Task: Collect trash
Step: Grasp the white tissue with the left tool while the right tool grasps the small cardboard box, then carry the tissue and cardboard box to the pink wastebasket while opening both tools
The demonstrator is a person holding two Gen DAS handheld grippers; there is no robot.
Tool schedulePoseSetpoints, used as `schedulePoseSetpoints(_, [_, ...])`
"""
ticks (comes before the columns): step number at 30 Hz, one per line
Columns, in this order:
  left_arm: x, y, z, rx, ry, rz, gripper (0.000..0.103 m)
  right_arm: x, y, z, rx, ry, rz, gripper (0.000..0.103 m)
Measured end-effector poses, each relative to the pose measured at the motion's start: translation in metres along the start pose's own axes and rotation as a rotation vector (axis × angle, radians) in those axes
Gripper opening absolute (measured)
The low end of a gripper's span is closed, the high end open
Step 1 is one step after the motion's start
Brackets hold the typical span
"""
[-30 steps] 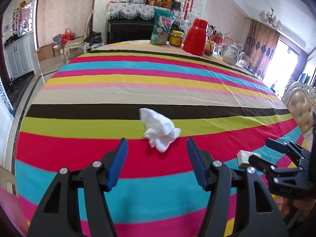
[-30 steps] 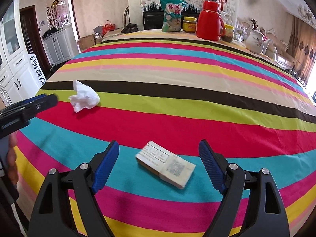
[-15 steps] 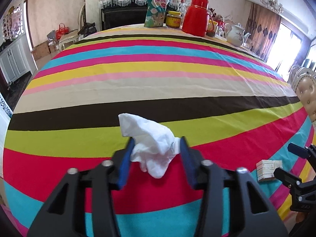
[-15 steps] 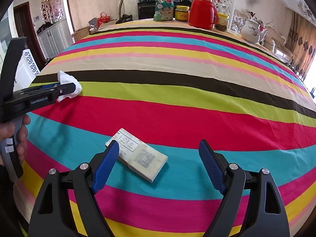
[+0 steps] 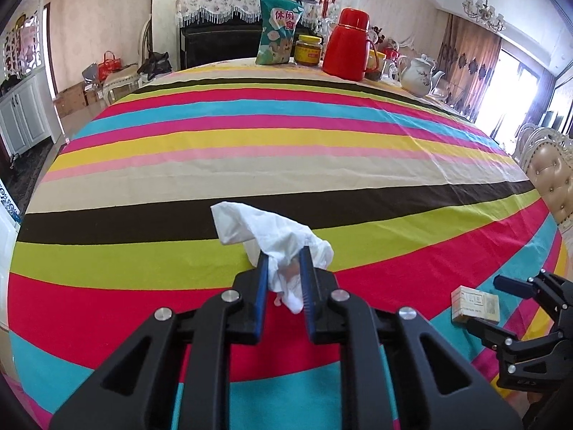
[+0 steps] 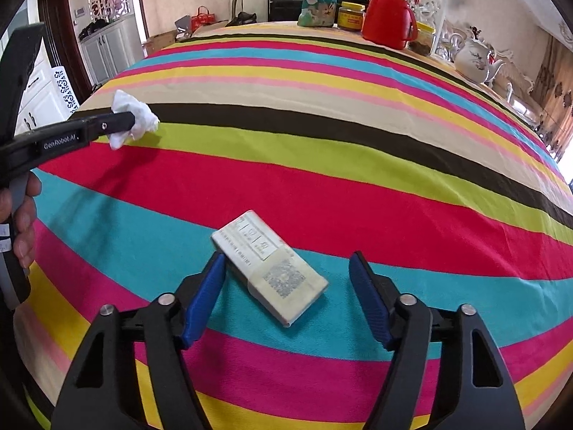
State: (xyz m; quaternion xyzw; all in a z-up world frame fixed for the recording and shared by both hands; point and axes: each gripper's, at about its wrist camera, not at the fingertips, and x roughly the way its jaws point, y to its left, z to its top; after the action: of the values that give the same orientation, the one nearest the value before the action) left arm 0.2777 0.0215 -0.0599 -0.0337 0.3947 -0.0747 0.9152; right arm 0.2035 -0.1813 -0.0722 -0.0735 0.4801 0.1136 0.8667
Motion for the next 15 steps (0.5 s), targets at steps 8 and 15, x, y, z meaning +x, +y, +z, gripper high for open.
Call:
schedulePoseSetpoints(8, [-0.0044, 0.0009, 0.0, -0.001, -0.01, -0.009, 0.016, 0.0051, -0.0028, 0.0005, 0.026, 0.028, 0.025, 0.039])
schedulePoseSetpoints(15, [-0.0062, 0.0012, -0.0011, 0.003, -0.009, -0.014, 0.014, 0.0027, -0.0035, 0.0004, 0.048, 0.02, 0.03, 0.032])
